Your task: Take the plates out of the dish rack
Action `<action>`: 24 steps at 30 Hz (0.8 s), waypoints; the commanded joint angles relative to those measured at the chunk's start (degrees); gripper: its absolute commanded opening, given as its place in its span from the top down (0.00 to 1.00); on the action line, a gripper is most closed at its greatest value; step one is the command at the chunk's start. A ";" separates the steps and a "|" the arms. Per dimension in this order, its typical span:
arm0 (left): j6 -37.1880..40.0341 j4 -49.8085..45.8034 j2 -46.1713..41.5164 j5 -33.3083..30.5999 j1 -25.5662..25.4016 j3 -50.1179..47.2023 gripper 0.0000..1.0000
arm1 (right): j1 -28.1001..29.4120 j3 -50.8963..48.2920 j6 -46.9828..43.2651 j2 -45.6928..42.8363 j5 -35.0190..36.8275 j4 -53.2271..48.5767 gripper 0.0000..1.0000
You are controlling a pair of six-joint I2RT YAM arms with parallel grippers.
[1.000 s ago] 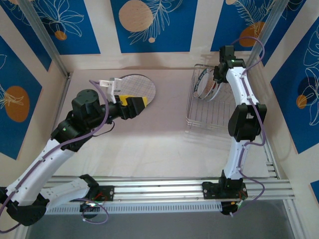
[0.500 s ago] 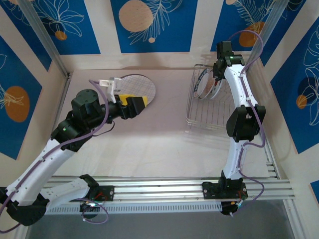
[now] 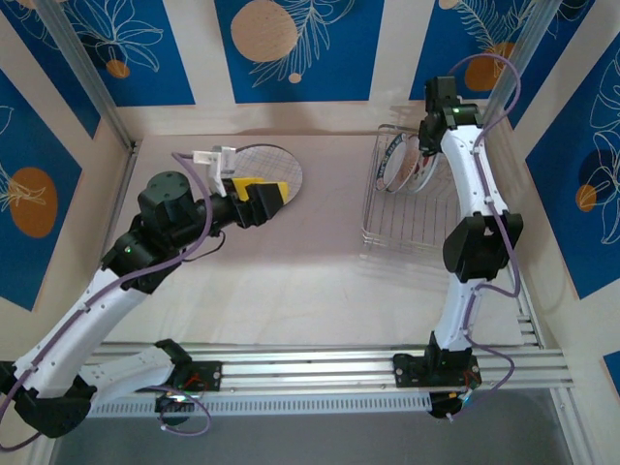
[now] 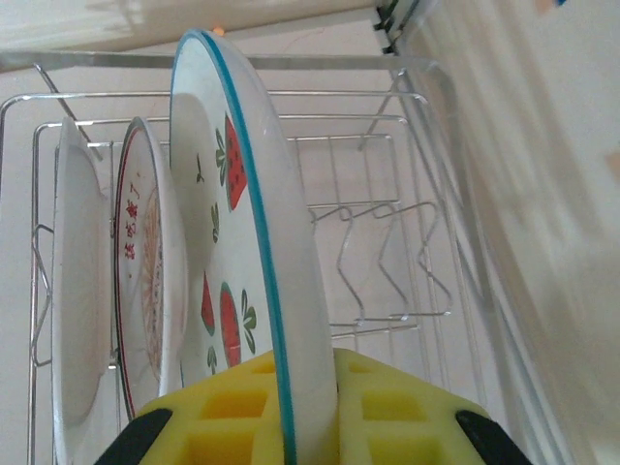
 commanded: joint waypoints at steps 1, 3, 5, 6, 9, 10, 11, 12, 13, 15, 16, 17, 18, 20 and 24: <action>-1.03 3.97 1.00 2.31 -0.46 0.26 0.12 | -0.46 1.95 -0.64 -6.79 3.85 2.01 1.00; -1.43 4.72 1.53 2.79 -0.50 0.29 0.12 | -0.54 1.26 -0.90 -8.38 4.12 1.96 1.00; -1.74 5.35 1.97 3.22 -0.46 0.43 0.12 | -0.63 0.61 -0.99 -9.69 4.19 1.91 1.00; -1.90 5.67 2.23 3.48 -0.46 0.48 0.12 | -0.63 0.35 -1.17 -10.45 4.50 1.75 1.00; -2.47 6.78 3.10 4.57 -0.47 0.99 0.11 | -0.80 -0.06 -0.94 -12.30 5.29 0.77 1.00; -2.69 7.13 3.37 4.85 -0.48 1.24 0.12 | -0.81 -0.34 -0.86 -12.95 5.35 0.67 1.00; -2.81 7.35 3.64 5.20 -0.46 1.52 0.12 | -0.81 -0.82 -0.63 -13.87 5.44 0.56 1.00; -3.02 7.66 3.82 5.34 -0.50 1.87 0.11 | -0.82 -1.19 -0.49 -14.74 5.44 0.51 1.00; -3.07 7.73 3.99 5.43 -0.49 2.08 0.12 | -0.81 -1.50 -0.32 -15.53 5.43 0.41 1.00; -3.29 7.95 4.18 5.36 -0.46 2.58 0.11 | -0.73 -1.89 0.26 -17.29 5.44 -0.17 1.00; -3.35 8.08 4.23 5.33 -0.46 2.67 0.11 | -0.59 -2.02 0.39 -17.95 5.58 -0.42 1.00; -3.49 8.09 4.40 5.38 -0.49 2.85 0.11 | -0.46 -2.11 0.89 -18.77 5.62 -0.99 1.00; -3.79 8.01 4.63 5.52 -0.46 2.97 0.11 | -0.33 -2.03 1.47 -19.52 5.56 -1.52 1.00; -4.55 7.99 5.05 5.85 -0.55 2.91 0.11 | 0.22 -2.25 1.99 -21.09 5.62 -2.11 1.00; -6.82 7.31 6.51 6.49 -0.56 2.91 0.11 | 1.68 -2.80 2.90 -24.01 5.29 -4.19 1.00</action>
